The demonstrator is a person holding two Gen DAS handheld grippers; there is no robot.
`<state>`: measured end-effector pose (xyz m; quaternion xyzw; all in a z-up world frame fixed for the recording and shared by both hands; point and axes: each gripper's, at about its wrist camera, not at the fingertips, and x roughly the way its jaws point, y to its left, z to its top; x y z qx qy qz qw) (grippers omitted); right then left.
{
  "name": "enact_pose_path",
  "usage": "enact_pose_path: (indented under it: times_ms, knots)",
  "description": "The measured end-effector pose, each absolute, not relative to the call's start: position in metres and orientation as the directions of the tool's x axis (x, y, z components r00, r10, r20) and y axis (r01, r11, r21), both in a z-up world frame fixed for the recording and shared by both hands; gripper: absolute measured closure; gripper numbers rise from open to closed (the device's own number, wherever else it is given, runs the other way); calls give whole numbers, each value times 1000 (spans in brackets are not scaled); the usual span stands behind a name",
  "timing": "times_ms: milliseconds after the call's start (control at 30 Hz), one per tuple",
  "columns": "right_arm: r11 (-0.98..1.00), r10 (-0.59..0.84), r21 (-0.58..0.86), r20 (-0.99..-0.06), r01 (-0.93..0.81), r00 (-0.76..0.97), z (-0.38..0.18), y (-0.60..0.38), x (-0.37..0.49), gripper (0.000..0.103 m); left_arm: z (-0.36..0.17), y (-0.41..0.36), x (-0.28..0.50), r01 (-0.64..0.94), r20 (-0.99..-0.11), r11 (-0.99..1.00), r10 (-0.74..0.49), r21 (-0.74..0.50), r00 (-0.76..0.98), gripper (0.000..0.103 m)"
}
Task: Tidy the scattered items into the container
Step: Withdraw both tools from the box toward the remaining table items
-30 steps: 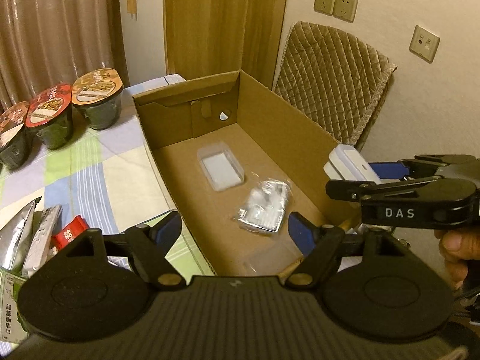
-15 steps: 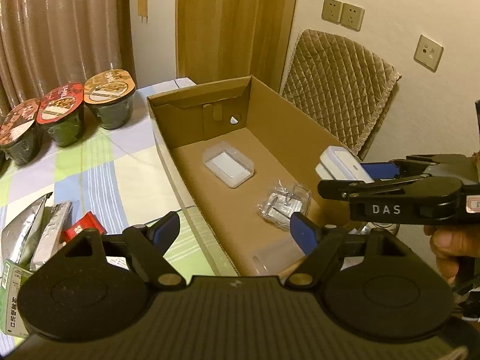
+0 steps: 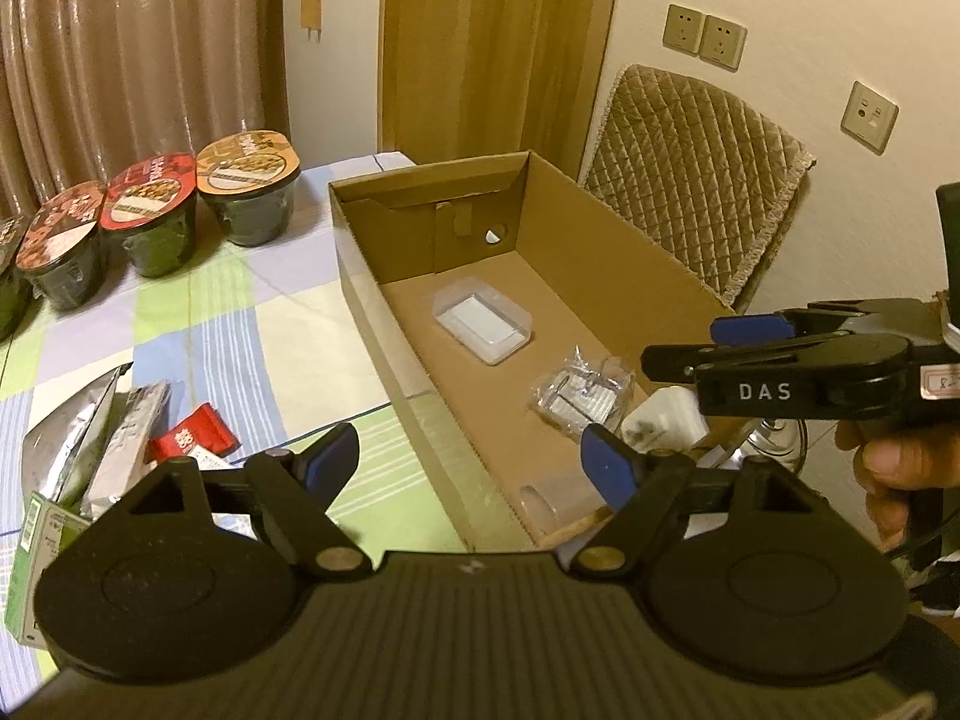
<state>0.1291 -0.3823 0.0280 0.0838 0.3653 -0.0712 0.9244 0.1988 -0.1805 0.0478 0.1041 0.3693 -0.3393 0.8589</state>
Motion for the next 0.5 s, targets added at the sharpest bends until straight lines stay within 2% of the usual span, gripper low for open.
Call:
enact_pose_path:
  times_ms: [500]
  knots:
    - [985, -74, 68, -665, 159, 743, 61, -345, 117, 35, 66, -127, 176, 605, -699, 793, -467, -61, 541, 22]
